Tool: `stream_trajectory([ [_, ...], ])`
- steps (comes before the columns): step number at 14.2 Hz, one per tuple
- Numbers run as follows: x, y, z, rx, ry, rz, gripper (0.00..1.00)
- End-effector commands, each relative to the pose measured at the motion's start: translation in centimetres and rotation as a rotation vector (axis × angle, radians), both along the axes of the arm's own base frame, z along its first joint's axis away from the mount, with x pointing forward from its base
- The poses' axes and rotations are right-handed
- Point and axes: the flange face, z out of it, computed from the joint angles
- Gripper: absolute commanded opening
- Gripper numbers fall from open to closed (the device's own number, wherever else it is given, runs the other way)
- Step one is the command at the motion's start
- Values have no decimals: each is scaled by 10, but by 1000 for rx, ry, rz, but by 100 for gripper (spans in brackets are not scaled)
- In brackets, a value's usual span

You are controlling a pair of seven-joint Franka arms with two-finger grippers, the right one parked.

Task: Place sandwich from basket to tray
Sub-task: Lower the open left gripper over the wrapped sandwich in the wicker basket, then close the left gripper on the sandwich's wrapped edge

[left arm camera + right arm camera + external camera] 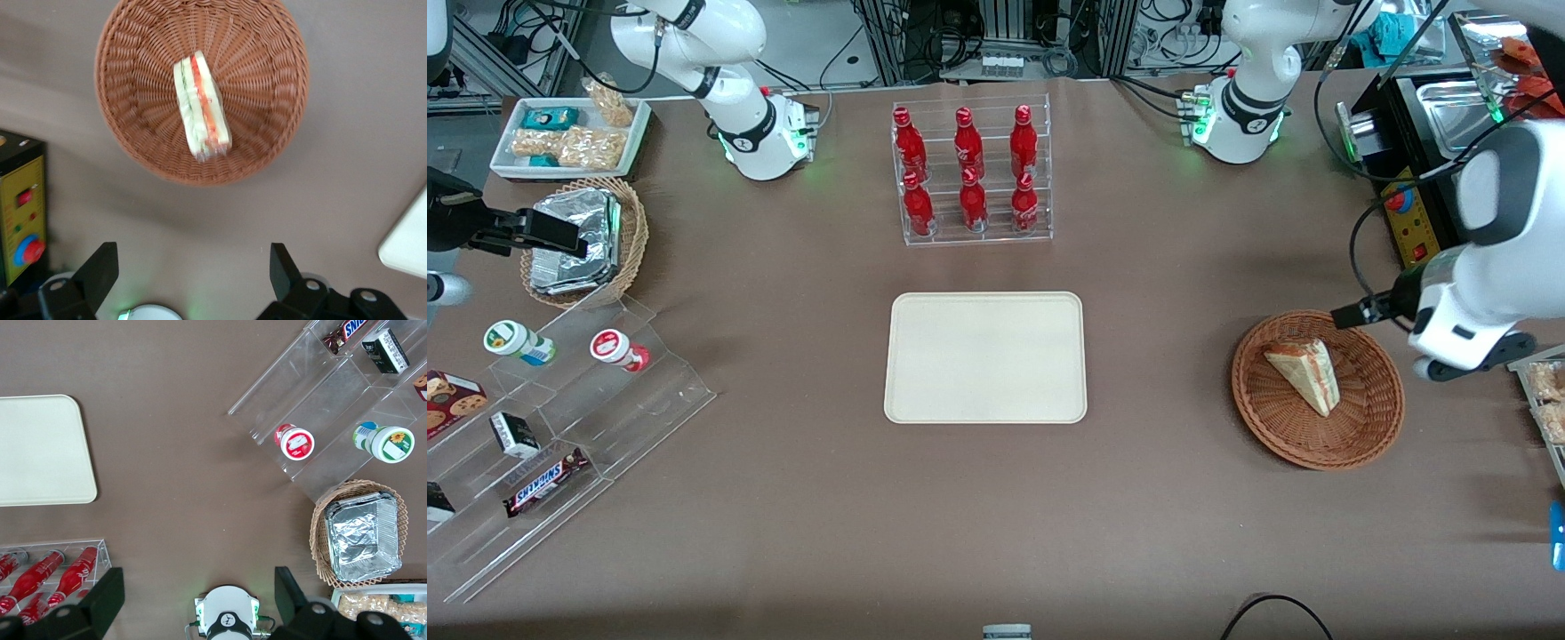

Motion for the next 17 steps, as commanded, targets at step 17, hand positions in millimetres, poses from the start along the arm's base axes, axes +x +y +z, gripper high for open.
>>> stream_trajectory([
  [17,-25,33,-146,8,-194,219,100],
])
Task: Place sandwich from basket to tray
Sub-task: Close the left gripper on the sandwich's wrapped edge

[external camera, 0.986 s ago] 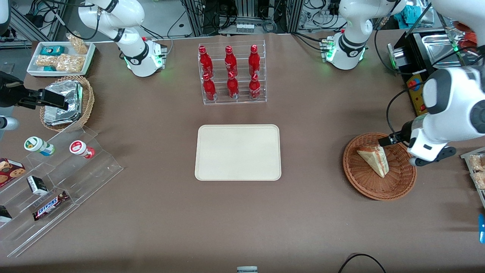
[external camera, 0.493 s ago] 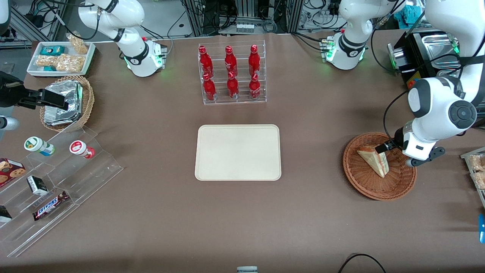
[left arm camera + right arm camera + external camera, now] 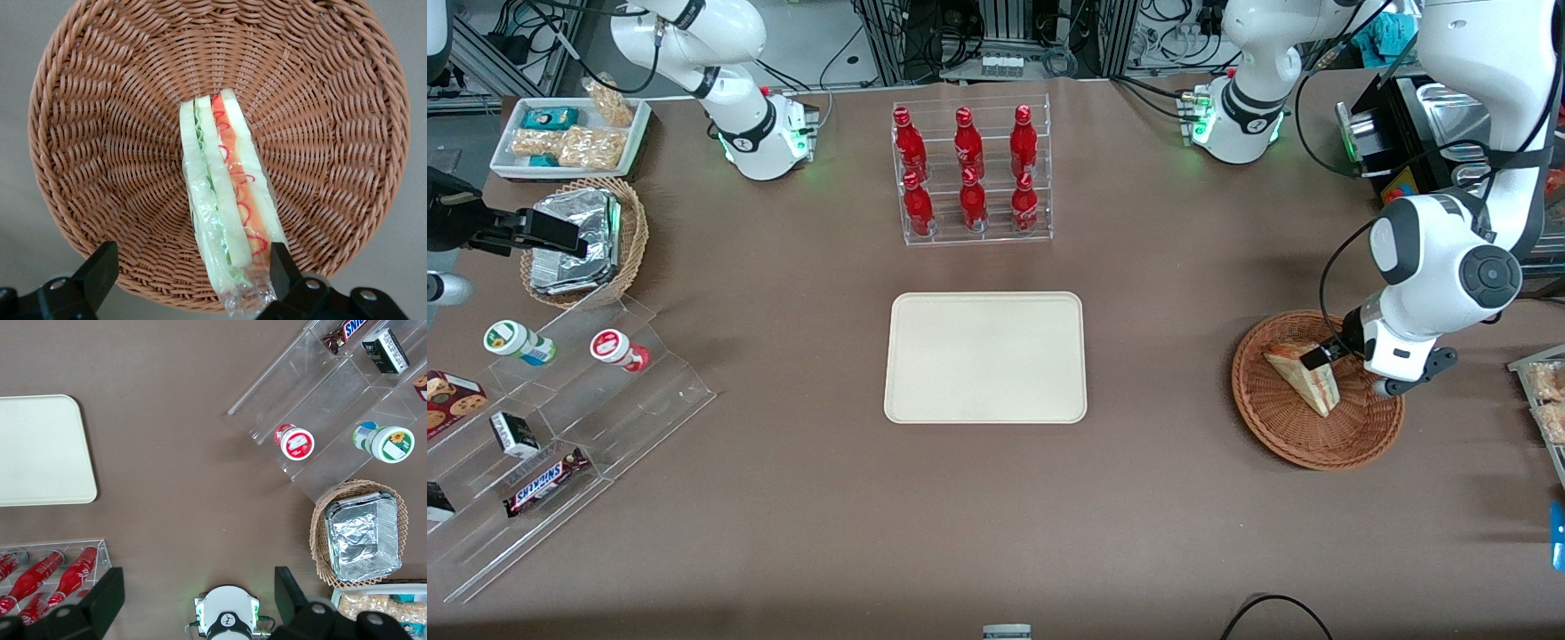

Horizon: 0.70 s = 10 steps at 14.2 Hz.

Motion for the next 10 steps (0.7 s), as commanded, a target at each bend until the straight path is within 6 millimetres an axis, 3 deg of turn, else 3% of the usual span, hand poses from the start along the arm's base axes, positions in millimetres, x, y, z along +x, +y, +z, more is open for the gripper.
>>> stream_trajectory([
  [1,4,-5,10,0,-18,42,100],
  [4,8,-7,18,2,-33,73,100],
  [10,4,-17,-13,-1,16,92,100],
])
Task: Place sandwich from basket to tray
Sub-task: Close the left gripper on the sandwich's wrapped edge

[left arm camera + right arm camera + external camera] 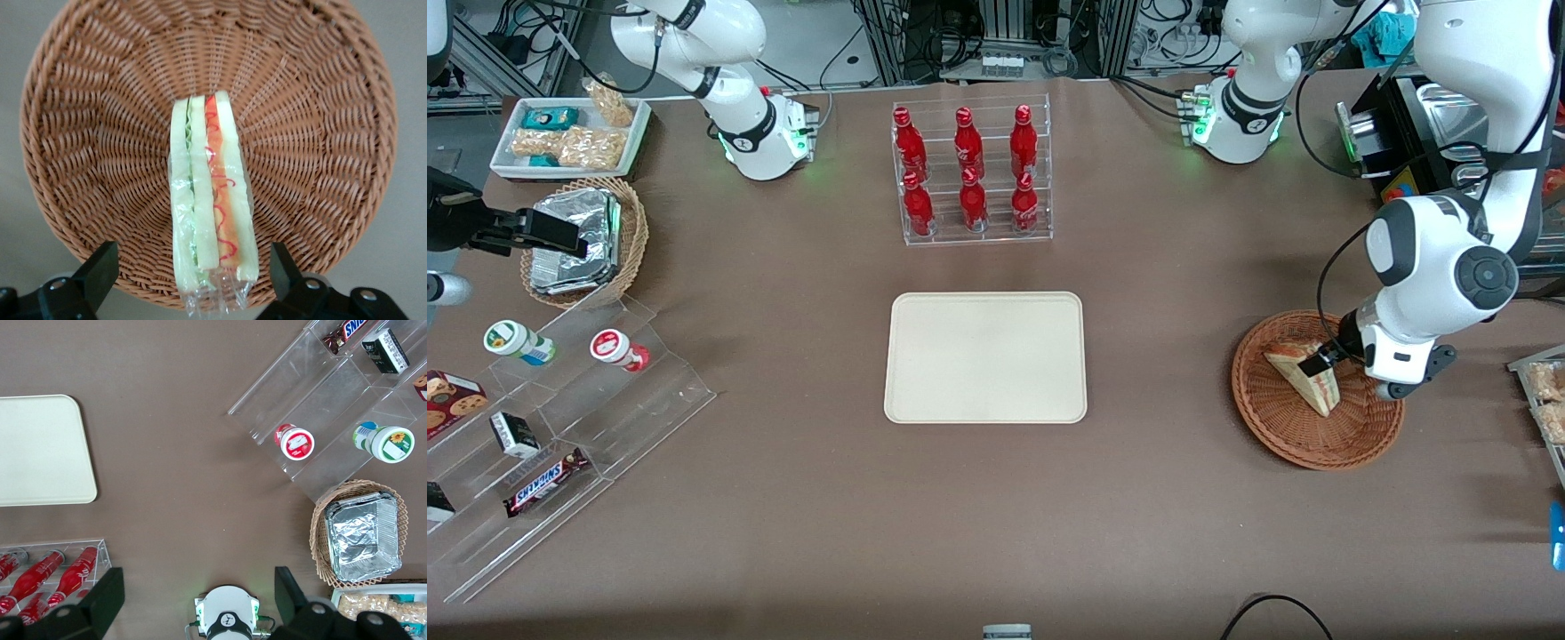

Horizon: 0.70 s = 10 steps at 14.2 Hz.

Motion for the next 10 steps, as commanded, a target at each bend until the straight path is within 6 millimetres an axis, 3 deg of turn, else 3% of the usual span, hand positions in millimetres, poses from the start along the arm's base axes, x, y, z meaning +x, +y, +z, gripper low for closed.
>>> stream_trajectory([
  [1,-1,-5,-19,-8,28,14,100],
  [2,-2,-5,-26,-8,39,12,99],
  [5,-1,-4,-22,-9,37,14,41],
  [6,0,-4,-21,-9,34,15,30],
  [8,5,-6,-13,-7,17,6,14],
  [10,16,-18,4,-6,17,-13,12],
])
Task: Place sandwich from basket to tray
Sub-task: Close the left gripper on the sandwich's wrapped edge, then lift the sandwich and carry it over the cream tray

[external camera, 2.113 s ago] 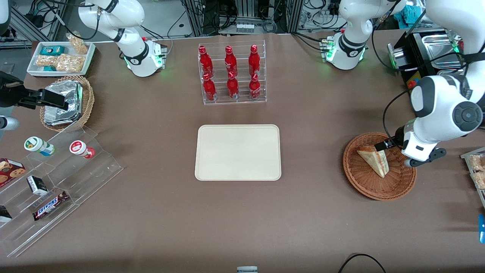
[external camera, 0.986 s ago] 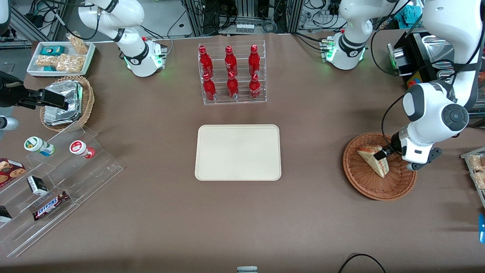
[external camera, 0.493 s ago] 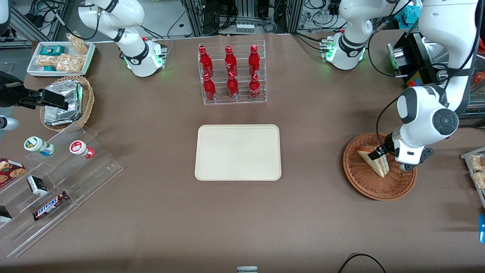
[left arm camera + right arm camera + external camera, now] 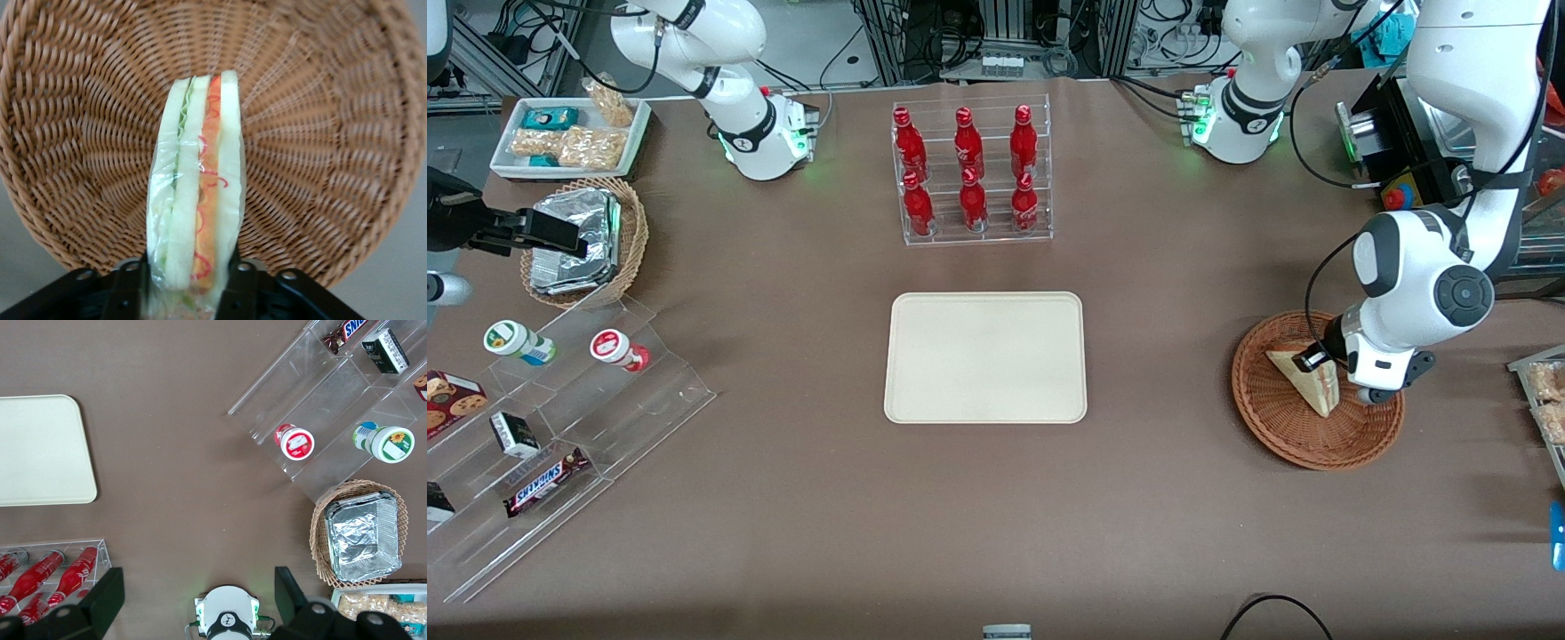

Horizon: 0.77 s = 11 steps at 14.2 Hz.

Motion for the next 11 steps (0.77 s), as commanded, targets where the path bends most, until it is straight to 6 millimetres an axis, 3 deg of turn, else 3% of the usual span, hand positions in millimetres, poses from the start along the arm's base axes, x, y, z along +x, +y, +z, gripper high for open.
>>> stream_trajectory([
  [1,16,-14,31,0,3,-9,12],
  [2,22,-15,42,0,17,-12,12],
  [5,30,-55,65,2,31,-78,12],
  [9,11,-169,58,8,39,-292,14],
  [11,-10,-242,56,7,35,-392,13],
])
